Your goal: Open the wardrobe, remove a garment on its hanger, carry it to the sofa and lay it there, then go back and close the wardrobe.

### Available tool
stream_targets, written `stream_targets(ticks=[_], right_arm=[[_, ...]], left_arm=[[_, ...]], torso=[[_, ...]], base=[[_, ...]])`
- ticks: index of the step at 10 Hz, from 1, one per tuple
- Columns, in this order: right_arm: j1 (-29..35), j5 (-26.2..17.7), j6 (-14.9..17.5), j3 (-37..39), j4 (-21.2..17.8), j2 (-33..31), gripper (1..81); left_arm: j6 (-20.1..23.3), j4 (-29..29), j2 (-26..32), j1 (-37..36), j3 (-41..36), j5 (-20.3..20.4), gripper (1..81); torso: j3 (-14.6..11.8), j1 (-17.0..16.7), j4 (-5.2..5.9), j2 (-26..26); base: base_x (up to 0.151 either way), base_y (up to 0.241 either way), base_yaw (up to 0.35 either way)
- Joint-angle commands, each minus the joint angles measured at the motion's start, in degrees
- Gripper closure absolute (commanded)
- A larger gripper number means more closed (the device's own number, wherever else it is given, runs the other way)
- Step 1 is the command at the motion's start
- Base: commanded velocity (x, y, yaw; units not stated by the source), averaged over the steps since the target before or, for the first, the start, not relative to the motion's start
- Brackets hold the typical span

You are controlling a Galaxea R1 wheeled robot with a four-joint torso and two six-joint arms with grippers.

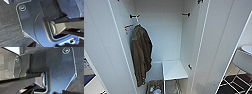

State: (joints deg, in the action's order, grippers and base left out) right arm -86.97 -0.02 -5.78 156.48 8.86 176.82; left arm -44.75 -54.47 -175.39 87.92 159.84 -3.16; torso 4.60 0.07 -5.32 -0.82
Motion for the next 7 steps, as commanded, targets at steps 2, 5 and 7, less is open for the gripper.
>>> stream_targets(ticks=[2,5,7], right_arm=[[2.45,-2.8,0.15,-3.37,0.72,-1.17,1.0],[2.89,-2.35,0.07,-15.65,0.28,-10.12,1.0],[4.2,-2.26,-0.55,-20.94,-0.07,-15.84,1.0]], left_arm=[[44.49,50.04,0.3,-3.67,-2.34,-0.37,1.0],[45.45,50.17,1.87,-5.42,-2.34,0.34,1.0],[45.45,49.9,4.32,-6.57,-3.99,0.43,1.0]], torso=[[0.0,0.0,0.0,0.0],[0.0,0.0,0.0,0.0],[0.0,0.0,0.0,0.0]], base=[[0.0,0.0,0.0],[0.0,0.0,0.0],[0.0,0.0,0.0]])
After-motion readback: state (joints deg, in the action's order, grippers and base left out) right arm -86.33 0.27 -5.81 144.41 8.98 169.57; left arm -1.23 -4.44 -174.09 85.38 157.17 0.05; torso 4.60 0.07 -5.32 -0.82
